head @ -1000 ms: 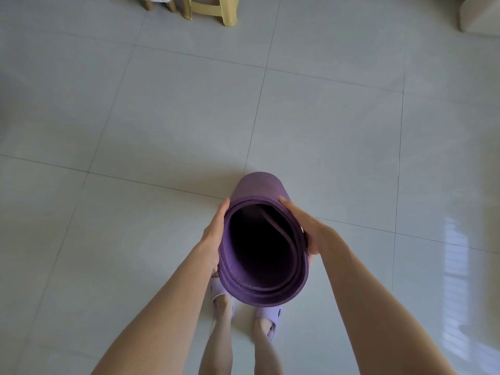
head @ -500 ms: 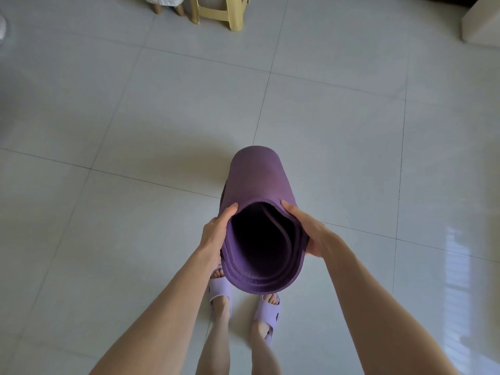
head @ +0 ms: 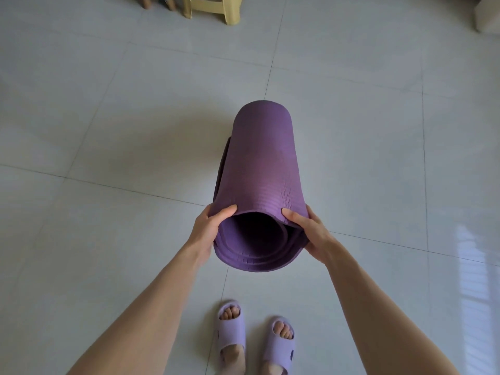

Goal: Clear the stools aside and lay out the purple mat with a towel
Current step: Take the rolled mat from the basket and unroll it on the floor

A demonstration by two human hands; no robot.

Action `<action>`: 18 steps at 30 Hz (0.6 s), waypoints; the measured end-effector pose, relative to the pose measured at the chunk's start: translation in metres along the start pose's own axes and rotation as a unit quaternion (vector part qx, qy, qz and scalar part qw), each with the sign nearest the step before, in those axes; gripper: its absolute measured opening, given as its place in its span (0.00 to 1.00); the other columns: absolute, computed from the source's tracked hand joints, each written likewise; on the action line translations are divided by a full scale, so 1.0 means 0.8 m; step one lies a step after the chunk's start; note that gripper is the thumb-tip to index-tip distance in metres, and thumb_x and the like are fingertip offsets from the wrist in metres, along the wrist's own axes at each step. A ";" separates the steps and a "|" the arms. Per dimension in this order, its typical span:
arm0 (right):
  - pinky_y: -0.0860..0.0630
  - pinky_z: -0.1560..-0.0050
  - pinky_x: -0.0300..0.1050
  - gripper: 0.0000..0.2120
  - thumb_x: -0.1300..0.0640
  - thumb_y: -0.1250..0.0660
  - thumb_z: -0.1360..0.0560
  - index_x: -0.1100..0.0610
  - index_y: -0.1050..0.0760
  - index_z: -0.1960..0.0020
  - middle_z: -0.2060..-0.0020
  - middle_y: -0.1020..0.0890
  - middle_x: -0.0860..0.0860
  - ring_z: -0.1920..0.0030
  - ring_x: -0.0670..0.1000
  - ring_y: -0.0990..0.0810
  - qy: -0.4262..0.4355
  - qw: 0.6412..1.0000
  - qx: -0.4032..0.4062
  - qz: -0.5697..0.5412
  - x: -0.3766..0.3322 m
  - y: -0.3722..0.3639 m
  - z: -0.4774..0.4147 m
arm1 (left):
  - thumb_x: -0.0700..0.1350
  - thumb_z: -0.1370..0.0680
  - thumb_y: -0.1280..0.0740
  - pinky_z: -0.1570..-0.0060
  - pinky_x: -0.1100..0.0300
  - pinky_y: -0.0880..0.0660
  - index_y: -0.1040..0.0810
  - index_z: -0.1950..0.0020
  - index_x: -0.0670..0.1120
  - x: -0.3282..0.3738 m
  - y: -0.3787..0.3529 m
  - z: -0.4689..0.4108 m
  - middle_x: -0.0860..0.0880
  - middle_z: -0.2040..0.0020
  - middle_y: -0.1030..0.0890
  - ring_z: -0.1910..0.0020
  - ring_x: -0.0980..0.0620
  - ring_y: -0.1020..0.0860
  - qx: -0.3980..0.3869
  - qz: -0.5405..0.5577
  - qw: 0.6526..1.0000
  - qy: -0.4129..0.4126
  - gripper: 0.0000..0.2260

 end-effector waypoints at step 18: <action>0.28 0.36 0.54 0.38 0.31 0.32 0.38 0.52 0.31 0.36 0.45 0.24 0.44 0.39 0.53 0.26 -0.125 0.989 0.011 0.079 0.235 0.066 -0.128 | 0.77 0.52 0.29 0.33 0.49 0.31 0.26 0.33 0.53 -0.214 0.027 -0.164 0.52 0.35 0.23 0.36 0.50 0.26 0.030 -0.141 0.988 0.053 0.52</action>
Point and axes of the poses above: each hand's wrist, its own z-axis away from the middle knuckle, its own y-axis out of the back of the hand, x = y × z, the point moved 7 cm from there along -z, towards the middle knuckle
